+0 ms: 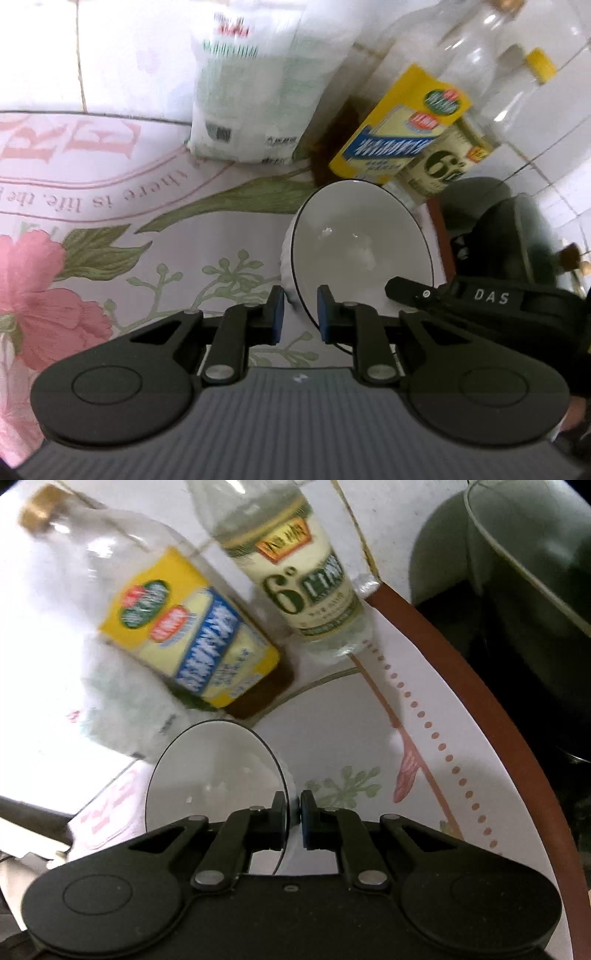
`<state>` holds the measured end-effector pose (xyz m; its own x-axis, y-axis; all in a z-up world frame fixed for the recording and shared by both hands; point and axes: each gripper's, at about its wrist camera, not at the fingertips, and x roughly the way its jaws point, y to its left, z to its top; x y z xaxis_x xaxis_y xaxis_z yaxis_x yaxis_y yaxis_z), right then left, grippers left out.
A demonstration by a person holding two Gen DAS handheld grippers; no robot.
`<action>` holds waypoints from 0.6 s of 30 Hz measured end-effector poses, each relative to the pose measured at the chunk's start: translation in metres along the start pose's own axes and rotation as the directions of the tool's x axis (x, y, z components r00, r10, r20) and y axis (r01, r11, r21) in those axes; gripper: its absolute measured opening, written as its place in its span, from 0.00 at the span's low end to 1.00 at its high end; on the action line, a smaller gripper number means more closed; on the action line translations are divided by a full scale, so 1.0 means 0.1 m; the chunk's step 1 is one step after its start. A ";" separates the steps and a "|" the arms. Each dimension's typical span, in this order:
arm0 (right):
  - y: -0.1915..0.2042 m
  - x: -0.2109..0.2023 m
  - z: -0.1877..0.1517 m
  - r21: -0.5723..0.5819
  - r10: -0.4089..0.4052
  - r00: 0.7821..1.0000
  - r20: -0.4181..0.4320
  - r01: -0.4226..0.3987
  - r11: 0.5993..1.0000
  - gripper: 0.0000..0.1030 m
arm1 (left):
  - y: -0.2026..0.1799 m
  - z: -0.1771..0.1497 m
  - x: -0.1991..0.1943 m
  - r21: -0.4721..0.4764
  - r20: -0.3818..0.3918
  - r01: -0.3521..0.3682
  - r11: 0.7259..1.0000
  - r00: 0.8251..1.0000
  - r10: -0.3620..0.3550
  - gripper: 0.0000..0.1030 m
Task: Organize plates and bowls
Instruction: 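Move both grippers to a third white bowl and close on its rim, then lift the third white bowl and carry it toward the nested bowls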
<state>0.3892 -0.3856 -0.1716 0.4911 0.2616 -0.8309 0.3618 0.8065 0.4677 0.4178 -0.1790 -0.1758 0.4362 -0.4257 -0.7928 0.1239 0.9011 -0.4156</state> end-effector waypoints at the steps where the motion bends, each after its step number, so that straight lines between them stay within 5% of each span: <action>1: 0.01 -0.06 -0.01 -0.009 0.005 1.000 0.001 -0.005 1.000 0.11 | -0.02 -0.01 -0.08 0.001 0.000 0.004 1.000 1.000 -0.004 0.17; 18: 0.00 -1.40 -0.66 -0.162 0.088 0.990 0.113 -0.069 0.984 0.12 | -0.52 -0.68 -1.34 0.087 0.056 0.046 0.995 0.997 -0.051 0.16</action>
<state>0.2682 -0.3878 -0.0749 0.6073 0.2701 -0.7471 0.1937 0.8617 0.4690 0.2920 -0.1741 -0.0786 0.4782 -0.4658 -0.7446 0.2207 0.8843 -0.4114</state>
